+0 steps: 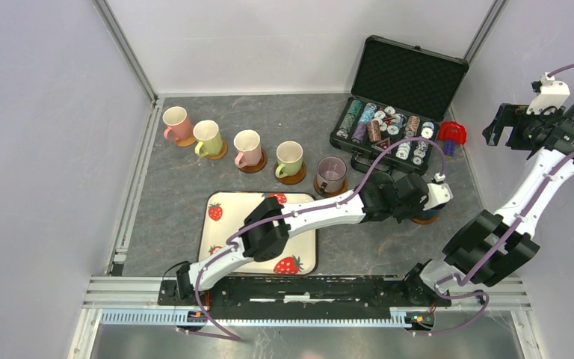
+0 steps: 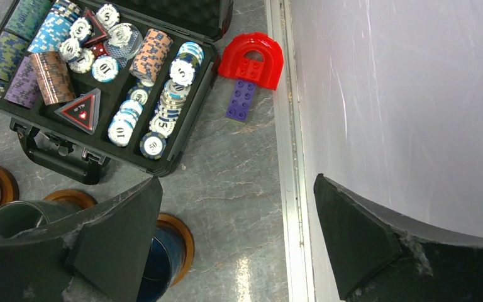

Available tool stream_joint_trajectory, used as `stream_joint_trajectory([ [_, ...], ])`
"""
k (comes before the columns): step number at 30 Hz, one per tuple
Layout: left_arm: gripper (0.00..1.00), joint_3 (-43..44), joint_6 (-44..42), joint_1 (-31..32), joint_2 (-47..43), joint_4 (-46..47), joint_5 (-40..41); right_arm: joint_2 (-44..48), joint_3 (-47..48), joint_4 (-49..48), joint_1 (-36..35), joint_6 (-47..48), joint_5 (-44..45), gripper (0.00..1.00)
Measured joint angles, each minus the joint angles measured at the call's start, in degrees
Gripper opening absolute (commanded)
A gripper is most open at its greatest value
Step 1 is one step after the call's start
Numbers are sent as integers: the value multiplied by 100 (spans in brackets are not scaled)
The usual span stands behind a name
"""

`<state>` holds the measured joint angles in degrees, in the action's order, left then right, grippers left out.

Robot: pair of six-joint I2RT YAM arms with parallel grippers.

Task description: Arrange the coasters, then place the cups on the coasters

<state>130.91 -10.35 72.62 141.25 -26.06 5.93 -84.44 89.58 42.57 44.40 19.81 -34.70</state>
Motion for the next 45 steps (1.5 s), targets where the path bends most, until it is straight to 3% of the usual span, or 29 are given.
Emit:
stream_joint_trajectory([
  [13, 12, -103, 0, 55, 127, 470, 26, 0, 50, 116, 0, 120, 31, 98],
  [21, 24, -103, 0, 96, 186, 568, 118, 0, 68, 227, 22, 251, 68, 98],
  [45, 43, -103, -2, 243, 188, 728, 146, 0, 70, 302, 79, 413, 68, 98],
])
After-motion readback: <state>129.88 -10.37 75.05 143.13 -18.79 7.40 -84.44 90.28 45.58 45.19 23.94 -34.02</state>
